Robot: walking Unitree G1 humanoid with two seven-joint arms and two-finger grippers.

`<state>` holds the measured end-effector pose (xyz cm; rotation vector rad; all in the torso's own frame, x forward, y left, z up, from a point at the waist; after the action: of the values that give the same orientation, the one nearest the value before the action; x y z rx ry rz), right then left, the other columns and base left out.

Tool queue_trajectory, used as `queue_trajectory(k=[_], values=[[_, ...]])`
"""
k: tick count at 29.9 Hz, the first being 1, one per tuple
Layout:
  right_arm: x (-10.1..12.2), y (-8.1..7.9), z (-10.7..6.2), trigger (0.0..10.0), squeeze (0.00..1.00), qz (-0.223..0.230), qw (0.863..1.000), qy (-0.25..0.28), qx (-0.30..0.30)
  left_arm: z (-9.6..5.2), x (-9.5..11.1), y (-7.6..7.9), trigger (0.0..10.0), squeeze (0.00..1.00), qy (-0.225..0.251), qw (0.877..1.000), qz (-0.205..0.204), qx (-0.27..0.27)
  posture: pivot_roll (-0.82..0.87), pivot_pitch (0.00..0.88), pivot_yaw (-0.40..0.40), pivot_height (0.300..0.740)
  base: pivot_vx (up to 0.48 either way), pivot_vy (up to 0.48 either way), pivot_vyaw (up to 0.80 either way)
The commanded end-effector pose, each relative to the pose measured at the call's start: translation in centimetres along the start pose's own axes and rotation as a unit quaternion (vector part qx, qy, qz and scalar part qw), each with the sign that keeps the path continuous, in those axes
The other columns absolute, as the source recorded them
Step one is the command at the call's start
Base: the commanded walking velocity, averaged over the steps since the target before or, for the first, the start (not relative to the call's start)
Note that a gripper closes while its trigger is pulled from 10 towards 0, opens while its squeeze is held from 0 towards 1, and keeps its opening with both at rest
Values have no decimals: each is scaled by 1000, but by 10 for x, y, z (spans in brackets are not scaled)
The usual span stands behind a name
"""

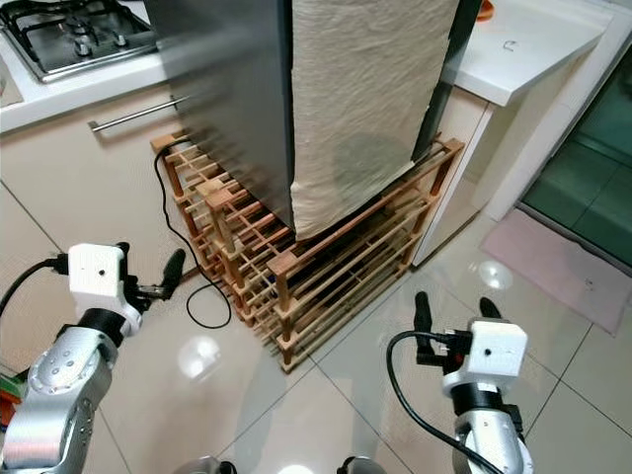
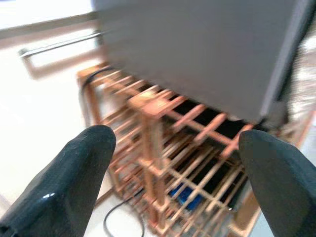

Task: Restocking fridge

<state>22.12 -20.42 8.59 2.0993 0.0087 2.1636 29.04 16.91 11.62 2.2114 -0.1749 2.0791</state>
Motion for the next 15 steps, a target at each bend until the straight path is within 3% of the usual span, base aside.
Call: queue_trajectory(k=[1, 5, 10, 15], values=[[1, -2, 2, 10000, 0, 8, 1000, 2, 3, 4, 2, 5, 10000, 0, -2, 1000, 11, -15, 8, 30, 15, 740, 0, 0, 0], [2, -10, 13, 10000, 0, 2, 1000, 5, 19, 12, 10, 14, 10000, 0, 11, 998, 35, -43, 9, 31, 22, 740, 0, 0, 0], [2, -15, 17, 10000, 0, -7, 999, 2, 38, 18, 14, 23, 10000, 0, 15, 997, 23, -76, 5, 34, 25, 740, 0, 0, -95], [2, -16, 20, 10000, 0, -5, 999, 3, 38, 24, 14, 28, 10000, 0, 13, 996, 34, -86, -2, 36, 26, 740, 0, 480, -770]])
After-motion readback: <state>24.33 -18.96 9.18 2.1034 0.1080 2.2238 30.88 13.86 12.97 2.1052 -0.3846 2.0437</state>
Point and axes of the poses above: a point about 5 cm out from each wrist's last joint towards the gripper, its own z axis pointing out of the wrist towards the gripper, its own x axis along the axis of the wrist's last joint, y = z × x, the point moved 3 cm from there along z, pointing out of the wrist towards the gripper, and after that the axes turned 5 degrees about -z, right-handed, at the moved point
